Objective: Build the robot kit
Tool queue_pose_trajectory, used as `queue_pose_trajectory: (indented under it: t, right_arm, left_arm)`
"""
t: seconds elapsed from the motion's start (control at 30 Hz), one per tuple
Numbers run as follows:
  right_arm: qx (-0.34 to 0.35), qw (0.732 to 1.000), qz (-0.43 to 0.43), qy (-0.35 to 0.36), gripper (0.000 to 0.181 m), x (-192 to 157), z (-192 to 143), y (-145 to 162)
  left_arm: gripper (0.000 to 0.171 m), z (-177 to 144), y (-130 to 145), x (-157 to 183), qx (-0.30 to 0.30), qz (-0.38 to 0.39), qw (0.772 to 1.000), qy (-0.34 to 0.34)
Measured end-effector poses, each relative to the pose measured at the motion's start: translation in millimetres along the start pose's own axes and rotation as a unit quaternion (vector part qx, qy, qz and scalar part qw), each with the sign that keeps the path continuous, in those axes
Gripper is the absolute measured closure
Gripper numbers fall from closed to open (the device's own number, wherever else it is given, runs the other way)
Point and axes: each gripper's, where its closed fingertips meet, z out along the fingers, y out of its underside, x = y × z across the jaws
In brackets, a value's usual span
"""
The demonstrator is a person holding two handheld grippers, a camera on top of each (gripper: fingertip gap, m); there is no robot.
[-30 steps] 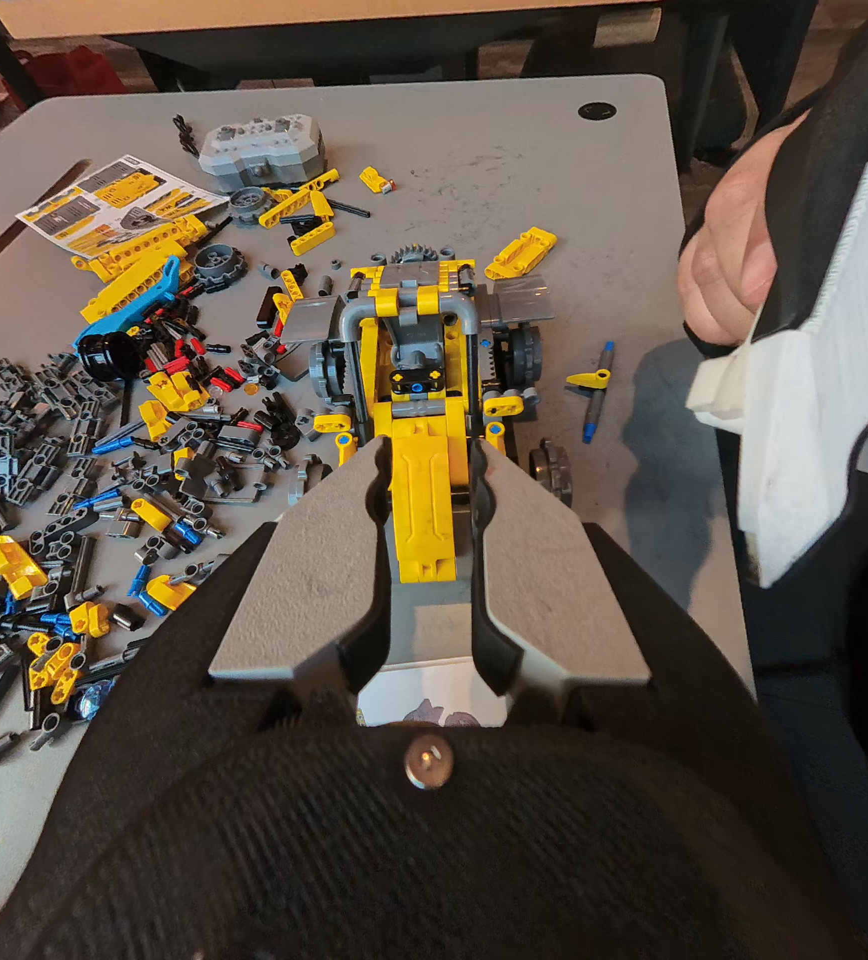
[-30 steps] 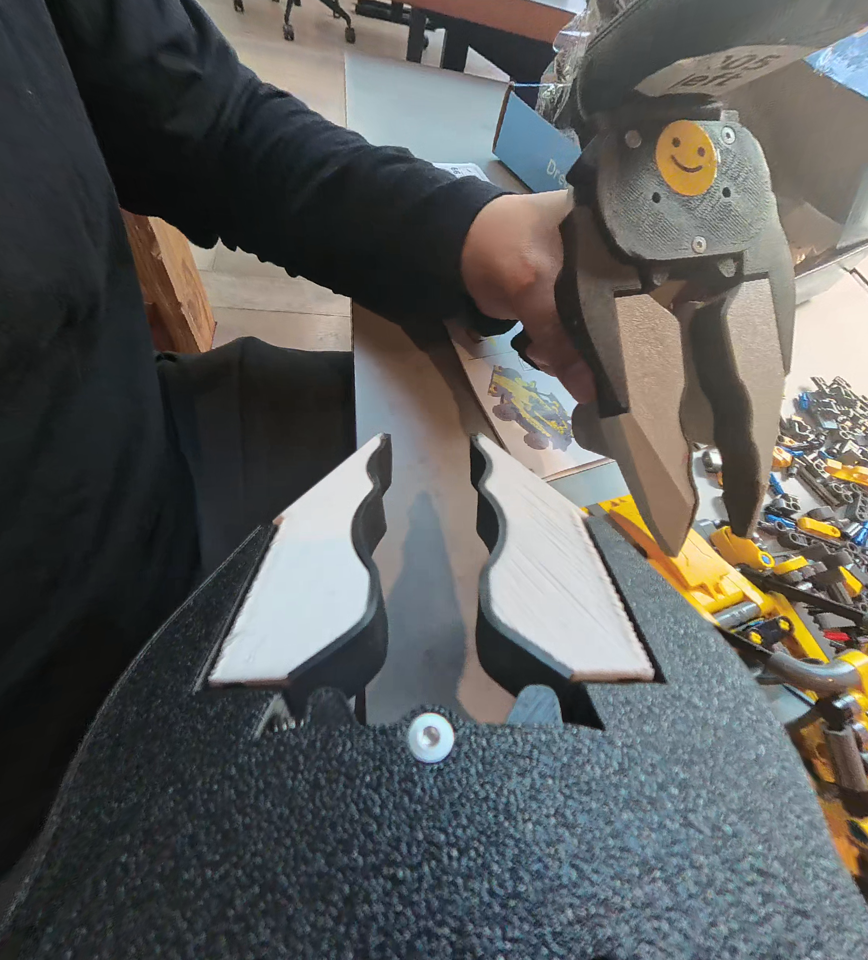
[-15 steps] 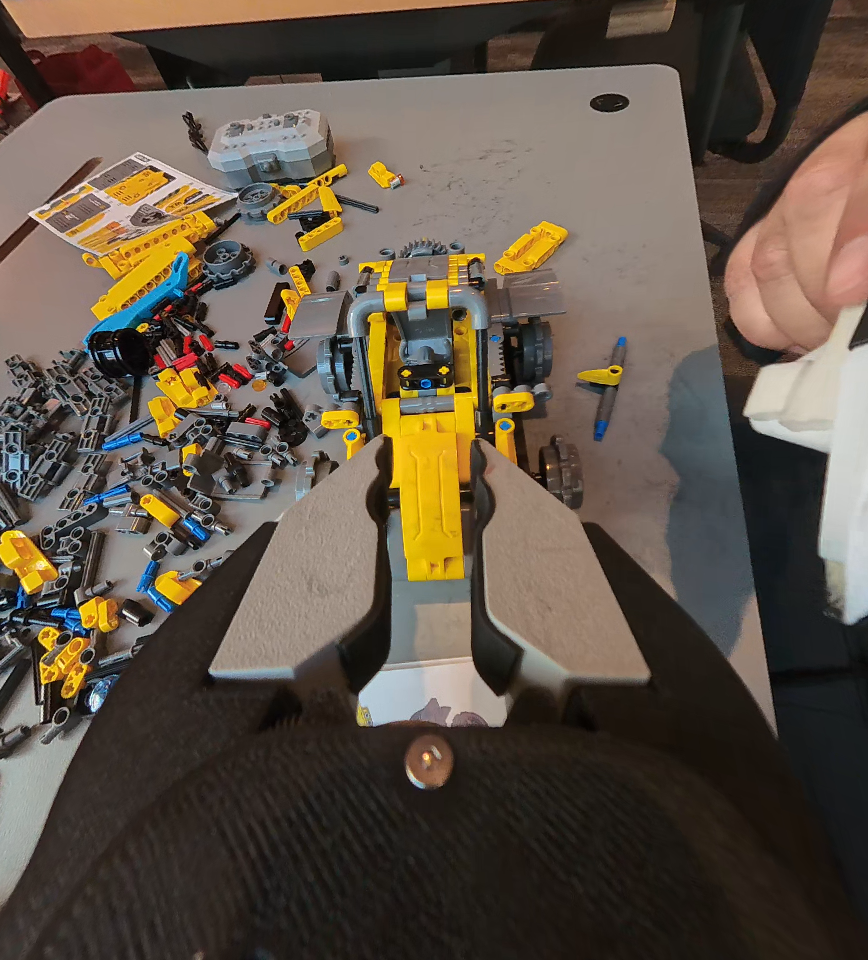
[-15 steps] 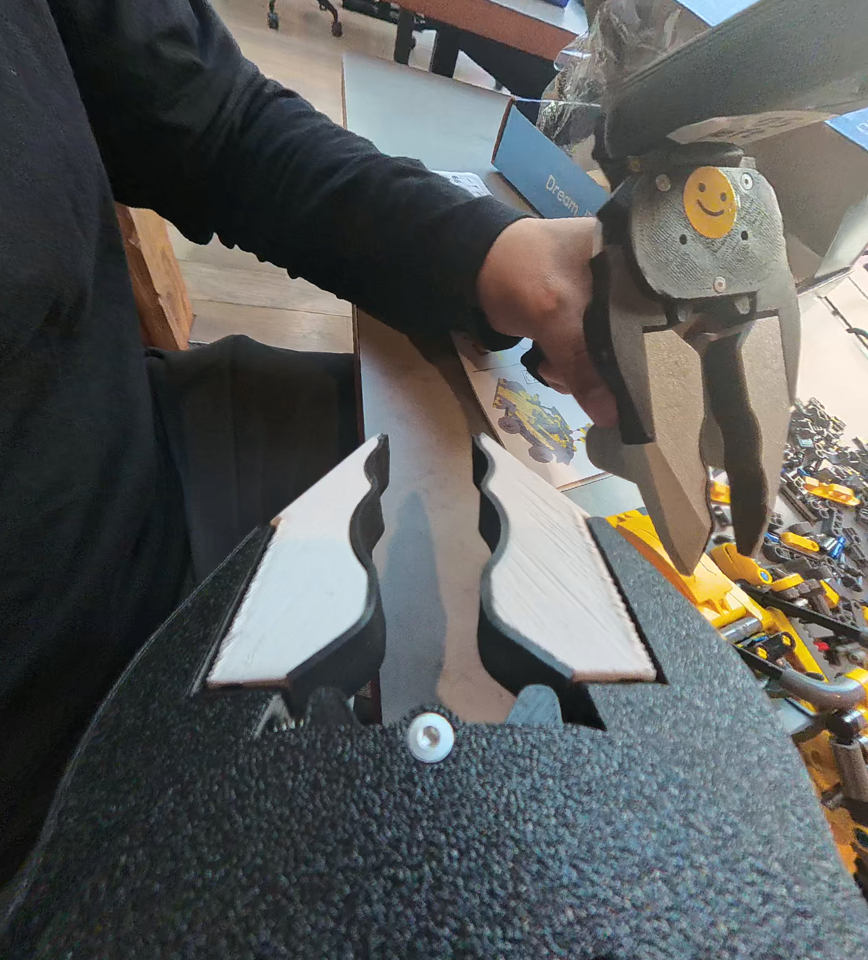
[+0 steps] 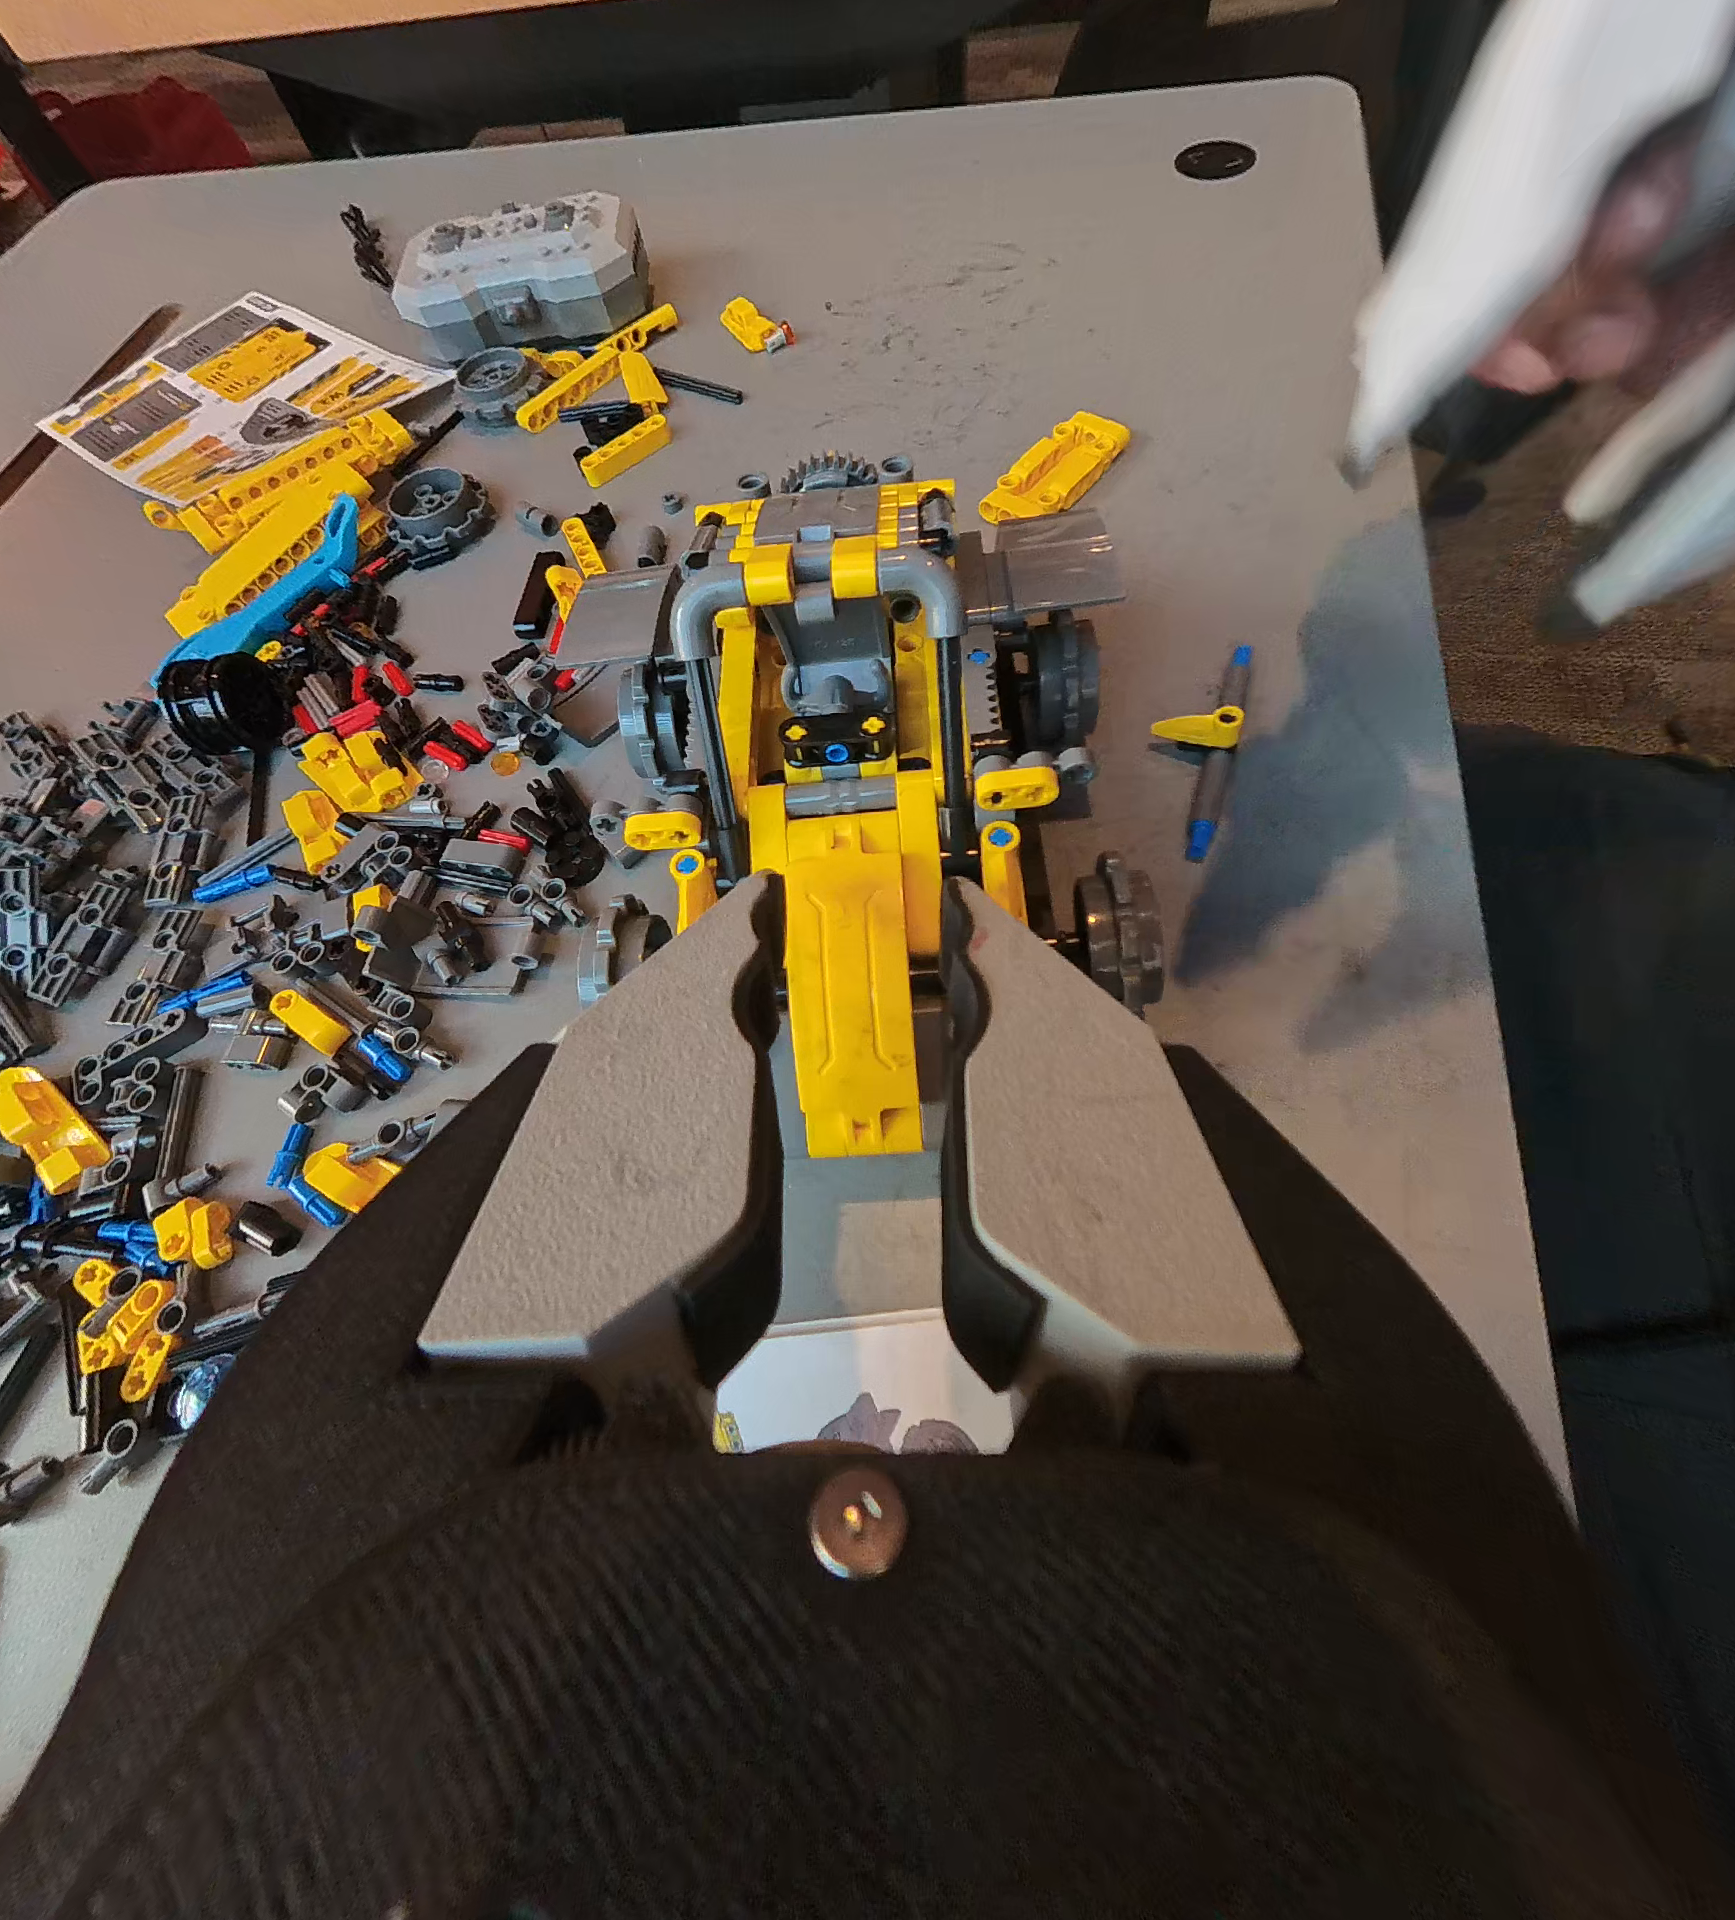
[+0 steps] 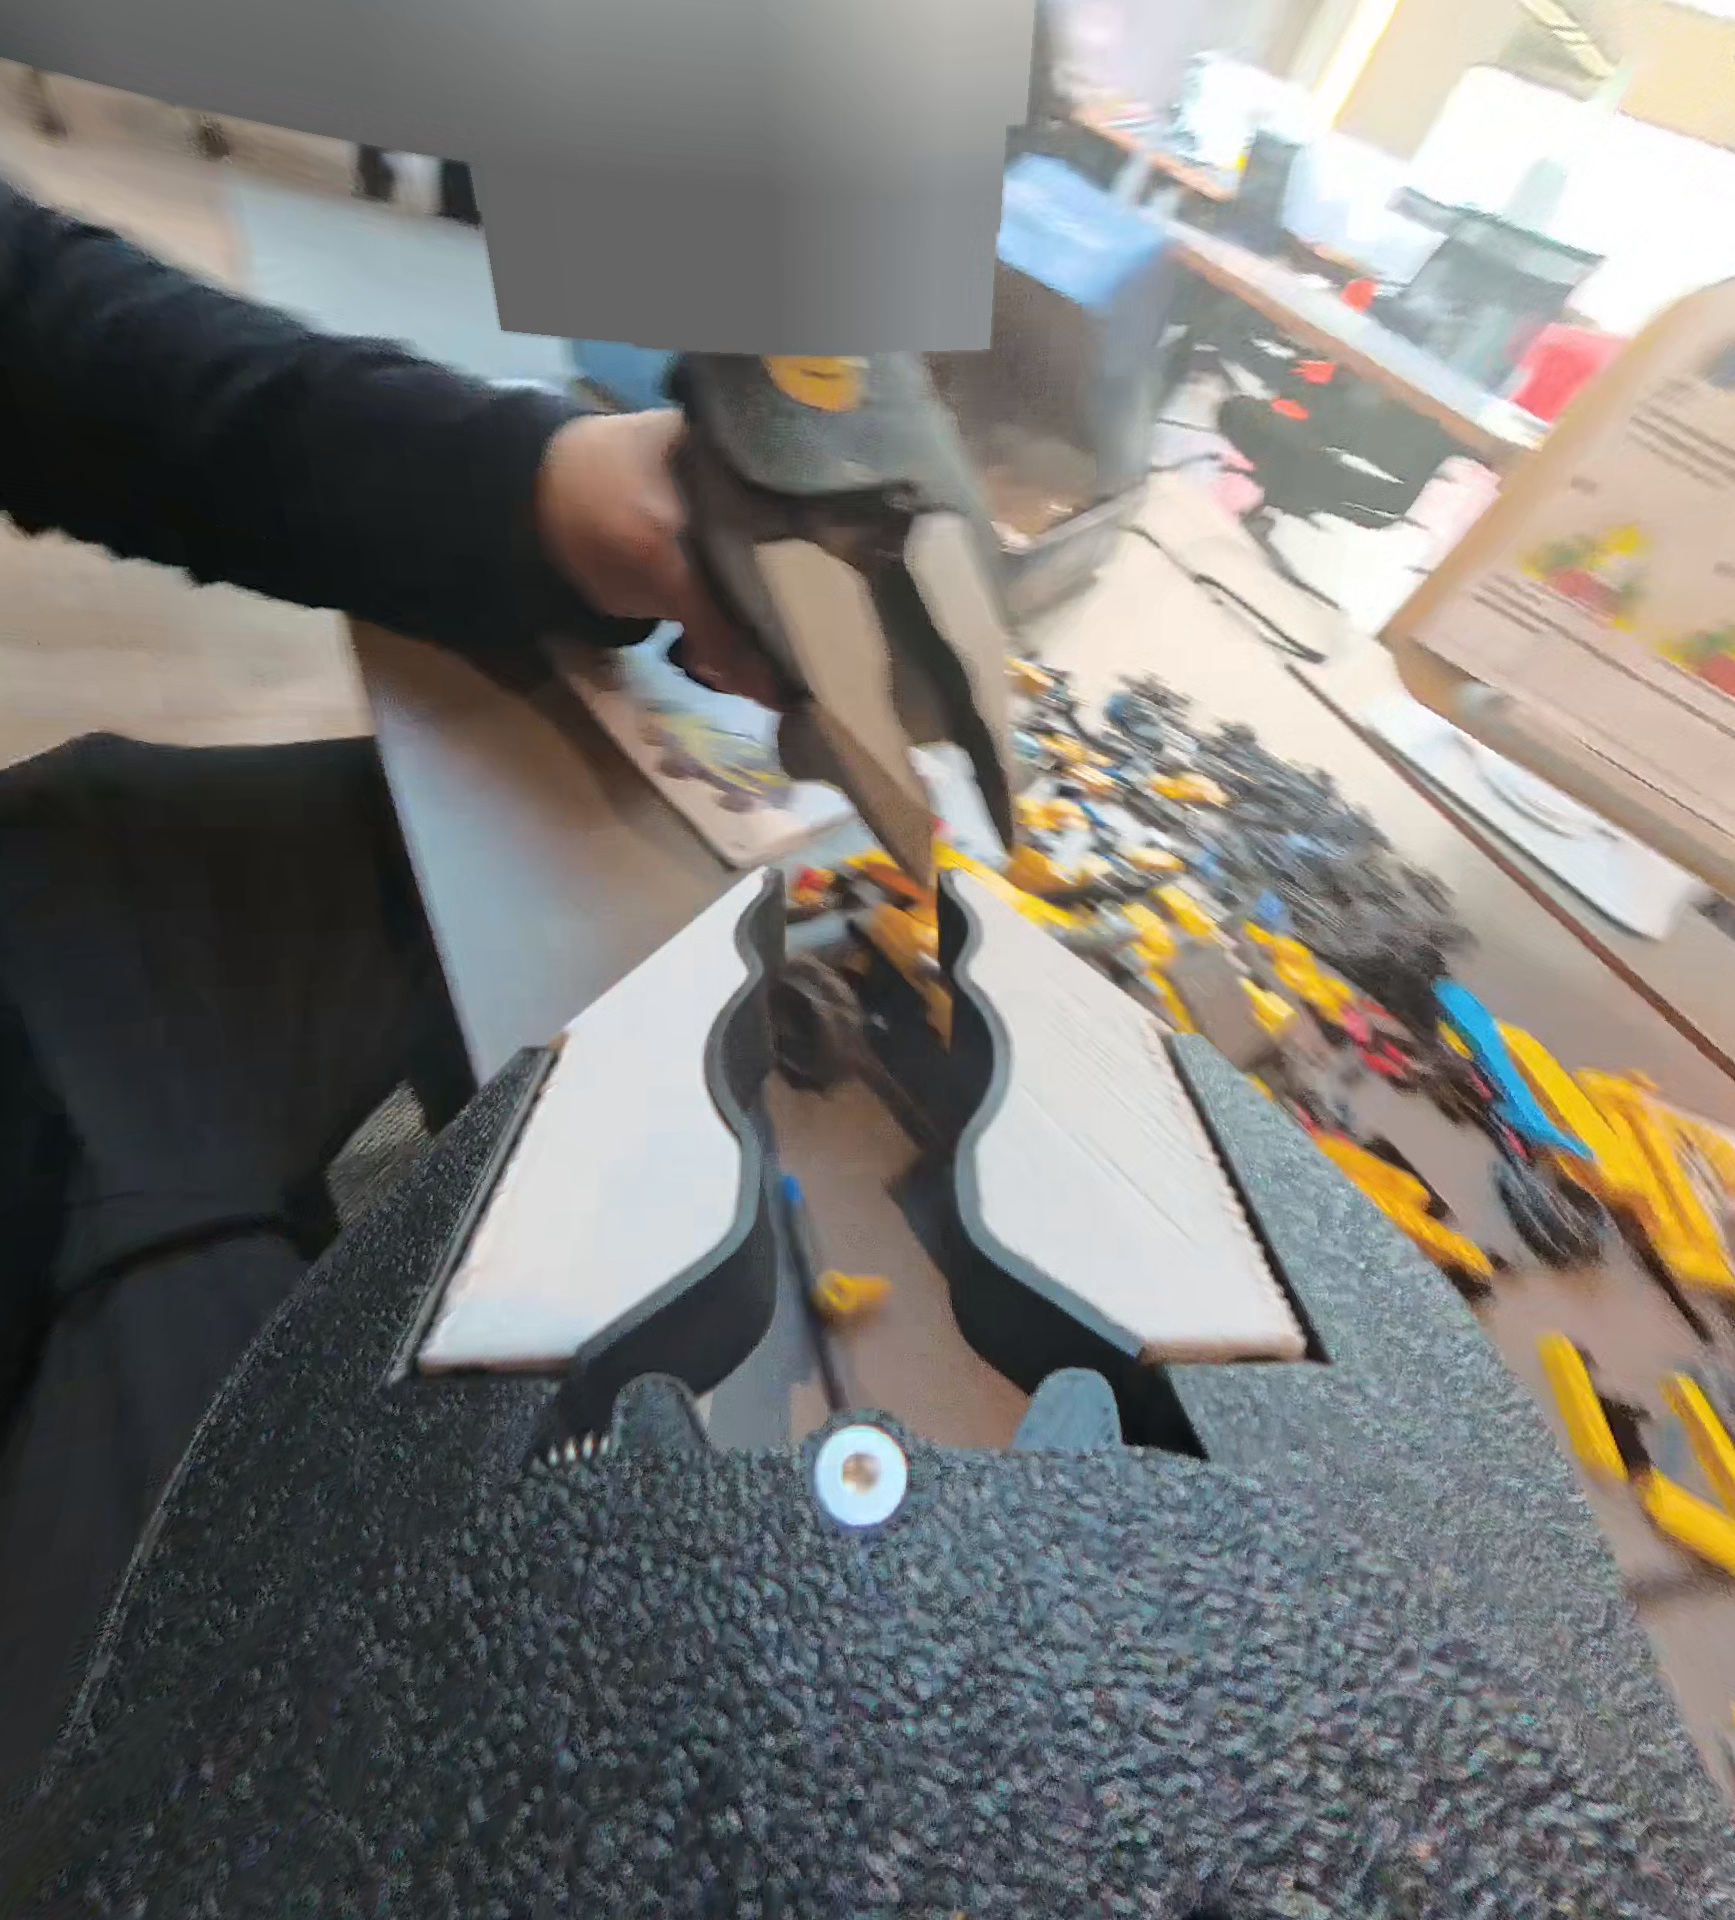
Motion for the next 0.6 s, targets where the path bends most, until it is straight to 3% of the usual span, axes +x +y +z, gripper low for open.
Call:
queue_pose_trajectory:
  t: [0.1, 0.2, 0.33, 0.6]
  right_arm:
    - [-0.039, 0.998, 0.042, 0.041, 0.155, 36.3, -27.9, 37.0]
    - [-0.099, 0.992, 0.081, -0.003, 0.155, 32.6, -39.9, 74.8]
    - [-0.147, 0.986, 0.080, 0.002, 0.153, 34.8, -47.5, 110.3]
    - [-0.166, 0.976, 0.125, 0.060, 0.145, 80.0, -73.0, 139.9]
  left_arm:
    - [0.146, -0.2, 0.4, -1.6, 0.002, -0.010, 1.000, 0.003]
    - [0.146, -0.3, -0.1, -1.2, 0.004, -0.017, 1.000, 0.007]
    - [0.146, 0.1, -1.1, 0.0, 0.004, -0.004, 1.000, 0.001]
    - [0.146, -3.1, -4.7, -1.1, 0.014, -0.010, 1.000, 0.002]
